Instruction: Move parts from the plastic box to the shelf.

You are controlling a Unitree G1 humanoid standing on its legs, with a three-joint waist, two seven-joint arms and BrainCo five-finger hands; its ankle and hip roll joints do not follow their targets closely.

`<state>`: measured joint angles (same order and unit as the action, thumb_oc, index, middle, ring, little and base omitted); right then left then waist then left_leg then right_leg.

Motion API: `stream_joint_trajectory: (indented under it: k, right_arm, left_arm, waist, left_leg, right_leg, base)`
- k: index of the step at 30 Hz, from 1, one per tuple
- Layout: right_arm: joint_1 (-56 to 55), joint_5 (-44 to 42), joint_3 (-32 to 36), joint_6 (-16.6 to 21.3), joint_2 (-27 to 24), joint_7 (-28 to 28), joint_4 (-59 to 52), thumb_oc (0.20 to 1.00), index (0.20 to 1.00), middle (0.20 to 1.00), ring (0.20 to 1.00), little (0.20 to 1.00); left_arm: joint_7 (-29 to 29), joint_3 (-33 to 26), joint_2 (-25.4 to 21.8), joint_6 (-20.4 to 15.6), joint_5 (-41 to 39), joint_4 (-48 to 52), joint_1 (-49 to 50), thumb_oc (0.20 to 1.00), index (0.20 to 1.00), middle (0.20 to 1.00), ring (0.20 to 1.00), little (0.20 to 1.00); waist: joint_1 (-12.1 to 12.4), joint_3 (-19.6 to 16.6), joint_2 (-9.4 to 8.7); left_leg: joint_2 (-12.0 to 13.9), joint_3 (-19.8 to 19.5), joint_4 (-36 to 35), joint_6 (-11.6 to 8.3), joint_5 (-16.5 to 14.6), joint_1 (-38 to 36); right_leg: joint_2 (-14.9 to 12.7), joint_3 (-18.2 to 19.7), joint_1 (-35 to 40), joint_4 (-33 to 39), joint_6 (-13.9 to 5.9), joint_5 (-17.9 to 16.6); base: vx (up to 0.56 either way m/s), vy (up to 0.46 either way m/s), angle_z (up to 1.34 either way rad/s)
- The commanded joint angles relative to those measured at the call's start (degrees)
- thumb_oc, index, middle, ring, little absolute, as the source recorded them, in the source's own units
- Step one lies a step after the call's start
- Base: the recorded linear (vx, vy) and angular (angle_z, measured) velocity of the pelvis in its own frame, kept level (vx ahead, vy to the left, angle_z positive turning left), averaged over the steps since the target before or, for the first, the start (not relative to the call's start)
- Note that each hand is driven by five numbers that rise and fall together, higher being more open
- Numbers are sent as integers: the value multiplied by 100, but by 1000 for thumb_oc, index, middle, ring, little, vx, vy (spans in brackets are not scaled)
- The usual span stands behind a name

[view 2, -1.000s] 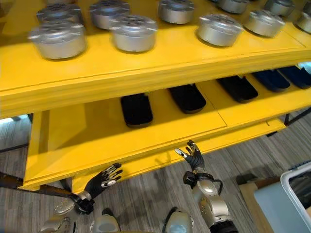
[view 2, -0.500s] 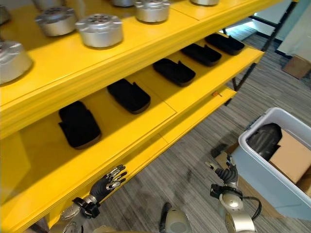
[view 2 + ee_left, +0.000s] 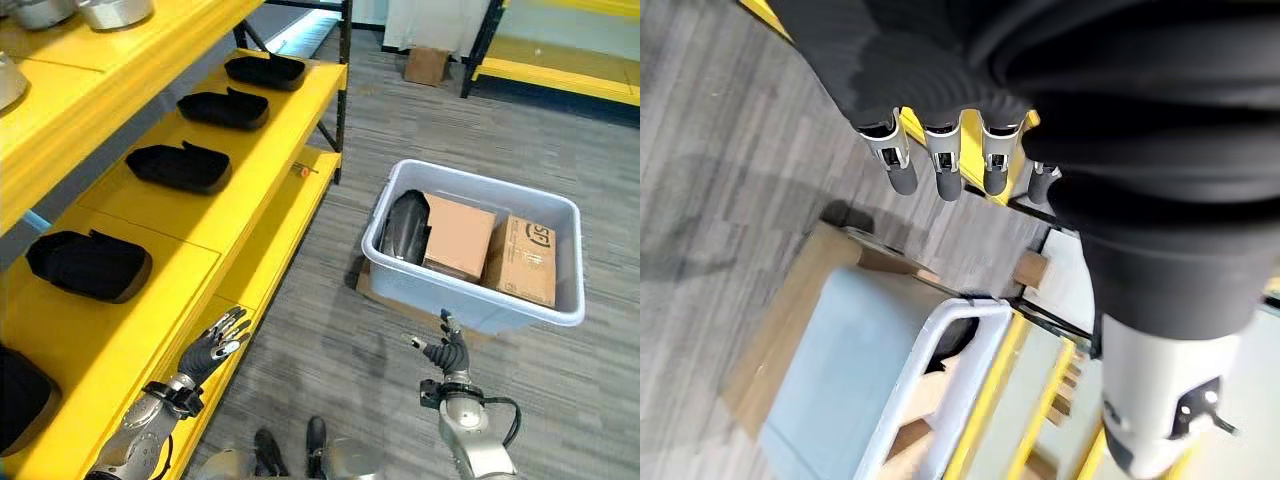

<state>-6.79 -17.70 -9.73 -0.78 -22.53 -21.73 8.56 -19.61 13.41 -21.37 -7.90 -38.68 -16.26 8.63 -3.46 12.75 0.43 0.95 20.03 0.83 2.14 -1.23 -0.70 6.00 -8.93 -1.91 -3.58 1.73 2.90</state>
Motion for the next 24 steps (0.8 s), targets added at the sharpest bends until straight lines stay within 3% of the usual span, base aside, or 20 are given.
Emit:
stream_joint_trajectory:
  k: [1, 2, 5, 8, 9, 11, 12, 15, 17, 20, 21, 22, 24]
  right_arm:
    - [101, 241, 212, 354, -220, -78, -419, 1000, 1000, 1000, 1000, 1000]
    - [111, 262, 179, 358, -198, -23, -410, 1000, 1000, 1000, 1000, 1000]
    - [74, 116, 150, 369, -199, 202, -410, 1000, 1000, 1000, 1000, 1000]
    - [177, 83, 72, 272, -163, 319, -458, 1000, 1000, 1000, 1000, 1000]
    - [323, 195, -6, 151, -127, 286, -470, 1000, 1000, 1000, 1000, 1000]
    - [616, 150, -170, 32, -47, 209, -403, 1000, 1000, 1000, 1000, 1000]
    - [679, 109, -210, 42, -17, 181, -379, 1000, 1000, 1000, 1000, 1000]
    - [655, -53, -300, 79, 191, 157, -417, 1000, 1000, 1000, 1000, 1000]
    - [663, 29, -303, 101, 187, 216, -432, 1000, 1000, 1000, 1000, 1000]
    - [711, 57, -268, 100, 97, 68, -408, 1000, 1000, 1000, 1000, 1000]
    - [700, 184, -196, 585, 31, 230, -405, 1000, 1000, 1000, 1000, 1000]
    - [728, 633, -138, 747, -51, 59, -383, 1000, 1000, 1000, 1000, 1000]
    - [753, 1, 90, 736, -220, 83, 36, 1000, 1000, 1000, 1000, 1000]
  left_arm:
    - [-43, 2, -75, -280, 46, 243, 80, 1000, 1000, 1000, 1000, 1000]
    - [-28, -19, -83, -313, 7, 268, 145, 1000, 1000, 1000, 1000, 1000]
    - [-53, -29, -94, -418, 28, 187, 227, 1000, 1000, 1000, 1000, 1000]
    - [82, 18, -15, -404, -32, 27, 106, 1000, 1000, 1000, 1000, 1000]
    - [176, 43, 35, -390, -71, -74, 1, 1000, 1000, 1000, 1000, 1000]
    - [131, 80, 66, -526, 39, -244, -80, 1000, 1000, 1000, 1000, 1000]
    - [111, 94, 24, -517, 24, -308, -108, 1000, 1000, 1000, 1000, 1000]
    - [189, 74, -92, -522, -109, -379, -297, 1000, 1000, 1000, 1000, 1000]
    - [336, 14, -100, -557, -85, -442, -235, 1000, 1000, 1000, 1000, 1000]
    - [338, -90, -107, -539, 1, -372, -85, 1000, 1000, 1000, 1000, 1000]
    - [258, -148, -53, -564, 49, -319, 22, 1000, 1000, 1000, 1000, 1000]
    - [136, -156, -23, -583, 39, -292, 68, 1000, 1000, 1000, 1000, 1000]
    - [-113, -71, -19, -565, 363, -219, 107, 1000, 1000, 1000, 1000, 1000]
  waist:
    - [280, 60, -4]
    - [313, 54, -2]
    - [291, -90, -72]
    - [327, -214, -153]
    - [373, -231, -177]
    - [566, -170, -201]
    - [653, -121, -230]
    - [690, -15, -341]
    - [765, 7, -373]
    - [826, 14, -401]
    - [824, -15, -398]
    - [810, -41, -407]
    - [720, -75, -415]
  left_leg:
    - [-20, -521, 442, -334, -224, 160]
    - [-37, -655, 363, -298, -224, 123]
    - [39, -468, 128, -284, -178, -84]
    - [80, -234, 80, -300, -188, -178]
    - [125, -113, 105, -276, -204, -221]
    - [199, 43, 178, -154, -260, -270]
    - [224, 50, 269, -111, -295, -286]
    - [512, -42, 645, -154, -447, -242]
    - [742, 28, 778, -248, -453, -235]
    - [1033, 111, 838, -393, -374, -273]
    - [1212, 117, 812, -535, -274, -299]
    - [1372, 143, 855, -644, -235, -297]
    - [1681, 233, 1173, -777, -266, -240]
  right_leg:
    - [-1031, -493, -226, -245, -849, -235]
    - [-1004, -413, -232, -271, -844, -206]
    - [-925, -363, 97, -106, -756, -71]
    - [-914, -527, 270, -103, -728, 22]
    - [-973, -688, 247, -410, -754, 72]
    - [-1453, -1056, -33, -1138, -968, -17]
    - [-1689, -1134, 2, -1155, -1055, -56]
    - [-2387, -718, 94, -286, -1294, -747]
    - [-2466, -841, 235, -70, -1356, -793]
    - [-2317, -1022, 400, -24, -1307, -603]
    - [-2191, -1085, 465, -27, -1197, -469]
    - [-2113, -1127, 481, -61, -1118, -358]
    - [-1950, -1179, 456, -266, -907, -116]
  base:
    - [93, 125, -95]
    - [74, 156, -90]
    - [101, 232, -110]
    - [86, 167, -47]
    - [84, 139, -93]
    - [69, 17, -93]
    - [136, -300, -63]
    - [198, -534, -32]
    - [242, -583, -13]
    - [267, -531, -34]
    - [341, -595, -22]
    - [334, -597, -20]
    - [266, -560, -21]
